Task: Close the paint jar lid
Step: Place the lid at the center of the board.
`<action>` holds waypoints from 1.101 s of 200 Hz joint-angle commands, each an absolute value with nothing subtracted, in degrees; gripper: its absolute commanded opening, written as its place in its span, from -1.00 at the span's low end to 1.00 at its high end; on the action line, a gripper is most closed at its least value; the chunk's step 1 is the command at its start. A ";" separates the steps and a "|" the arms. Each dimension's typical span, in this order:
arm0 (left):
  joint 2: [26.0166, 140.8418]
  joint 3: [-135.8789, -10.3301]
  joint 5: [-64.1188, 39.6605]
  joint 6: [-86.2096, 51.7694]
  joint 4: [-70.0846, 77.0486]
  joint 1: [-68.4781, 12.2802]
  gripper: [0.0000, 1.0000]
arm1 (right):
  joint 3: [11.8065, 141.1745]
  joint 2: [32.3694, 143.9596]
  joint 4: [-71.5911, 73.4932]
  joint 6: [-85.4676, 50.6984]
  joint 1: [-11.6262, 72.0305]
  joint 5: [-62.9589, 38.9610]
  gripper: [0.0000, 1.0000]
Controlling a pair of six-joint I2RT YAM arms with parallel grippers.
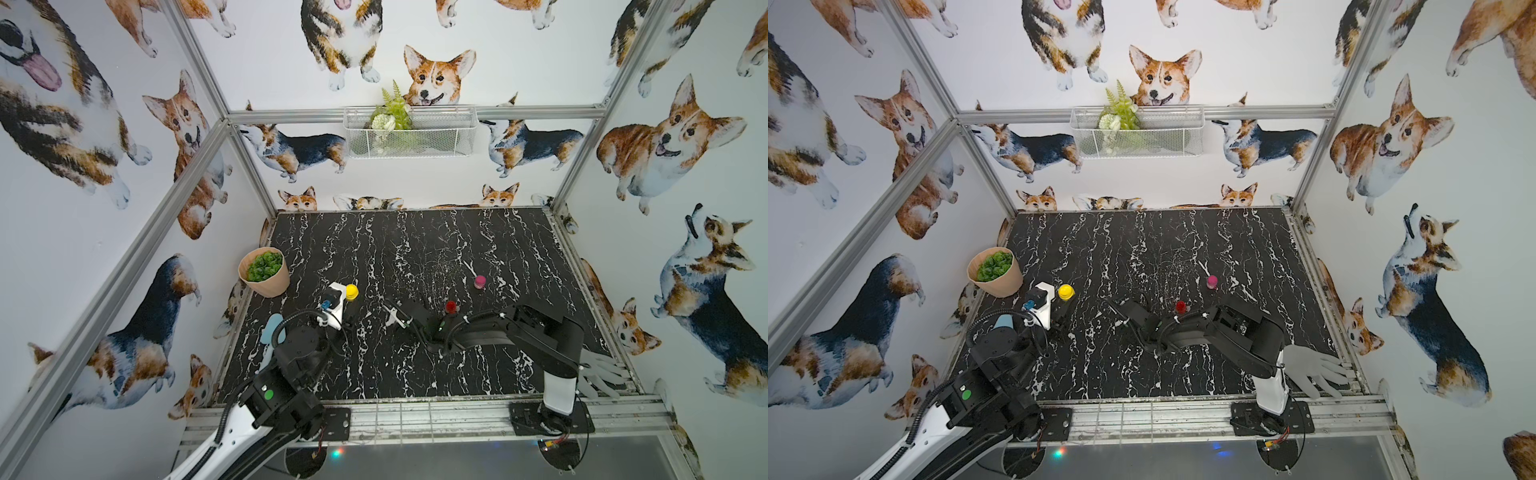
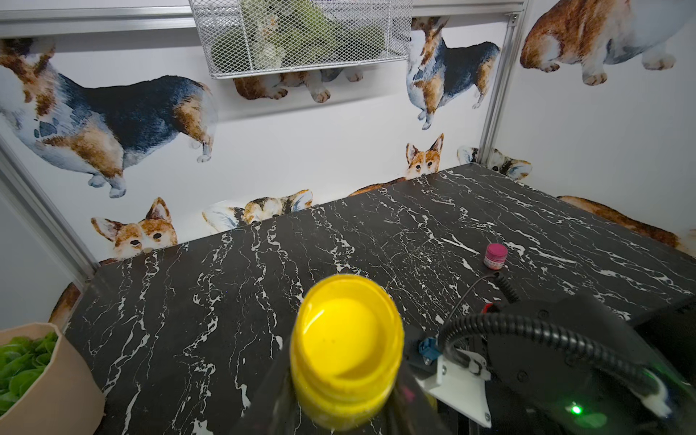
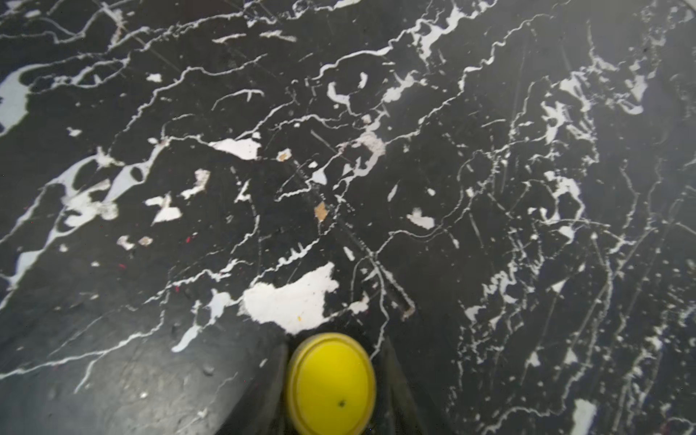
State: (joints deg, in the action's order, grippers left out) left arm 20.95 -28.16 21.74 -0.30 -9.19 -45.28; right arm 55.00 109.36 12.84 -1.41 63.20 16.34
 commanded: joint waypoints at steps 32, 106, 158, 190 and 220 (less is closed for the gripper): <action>21.18 -28.92 21.97 -2.11 -12.12 -45.26 -0.44 | 53.96 106.52 10.87 -1.62 63.10 14.88 0.67; 20.62 -28.56 21.53 -2.29 -12.37 -45.19 -0.44 | 56.51 108.58 5.49 -1.04 63.12 11.18 0.88; 20.30 -28.39 21.53 -2.22 -12.33 -45.26 -0.44 | 54.77 104.61 7.52 0.25 63.23 4.81 0.95; 20.66 -28.56 21.36 -1.96 -12.26 -45.21 -0.44 | 63.52 109.65 -5.41 3.08 63.00 -8.25 0.99; 20.22 -28.48 21.36 -1.93 -12.30 -45.20 -0.44 | 63.35 111.07 -3.39 1.18 62.97 -8.94 0.99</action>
State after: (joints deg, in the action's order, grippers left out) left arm 20.53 -28.40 21.32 -1.96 -13.17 -45.28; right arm 63.75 110.21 -0.93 1.17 63.00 -4.62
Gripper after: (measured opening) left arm 0.337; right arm 0.997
